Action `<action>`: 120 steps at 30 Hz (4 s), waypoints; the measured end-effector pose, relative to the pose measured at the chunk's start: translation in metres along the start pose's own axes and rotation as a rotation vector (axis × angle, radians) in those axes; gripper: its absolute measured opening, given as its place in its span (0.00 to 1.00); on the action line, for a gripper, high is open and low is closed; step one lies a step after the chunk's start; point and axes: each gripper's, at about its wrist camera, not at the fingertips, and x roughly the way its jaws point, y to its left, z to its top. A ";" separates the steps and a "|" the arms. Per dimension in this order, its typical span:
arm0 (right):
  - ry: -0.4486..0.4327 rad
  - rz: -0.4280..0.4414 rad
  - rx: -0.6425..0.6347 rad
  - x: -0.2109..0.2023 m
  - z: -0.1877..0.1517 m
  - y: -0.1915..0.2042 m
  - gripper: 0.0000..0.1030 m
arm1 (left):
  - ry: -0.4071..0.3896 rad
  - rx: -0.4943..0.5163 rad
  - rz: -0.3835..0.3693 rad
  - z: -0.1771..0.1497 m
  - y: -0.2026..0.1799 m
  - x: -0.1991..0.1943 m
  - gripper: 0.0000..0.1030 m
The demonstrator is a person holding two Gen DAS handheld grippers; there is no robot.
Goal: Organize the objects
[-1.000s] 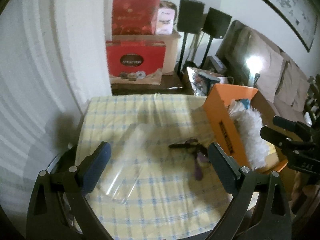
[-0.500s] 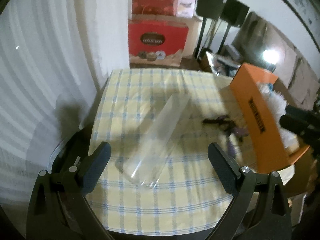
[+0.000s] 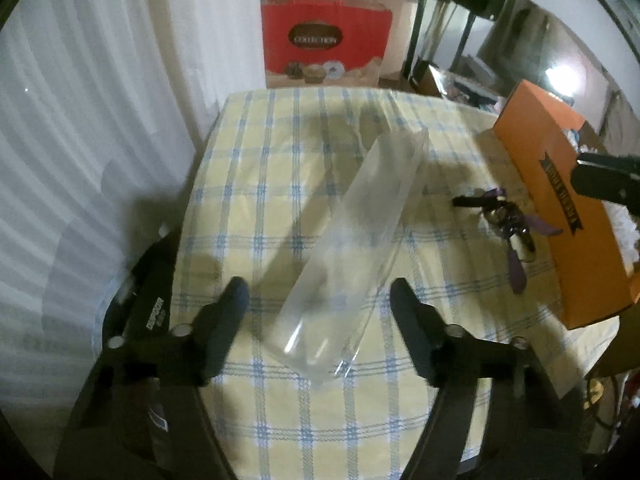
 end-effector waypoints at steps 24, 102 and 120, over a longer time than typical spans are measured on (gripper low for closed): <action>0.337 -0.095 -0.342 0.116 0.022 0.024 0.32 | 0.088 -0.105 -0.117 0.007 0.031 0.038 0.10; -0.198 0.006 0.156 -0.167 -0.045 -0.134 0.09 | 0.006 0.300 -0.131 0.111 -0.270 -0.001 0.05; -0.171 0.016 0.197 -0.156 -0.059 -0.150 0.09 | 0.125 0.399 -0.128 0.093 -0.302 0.027 0.06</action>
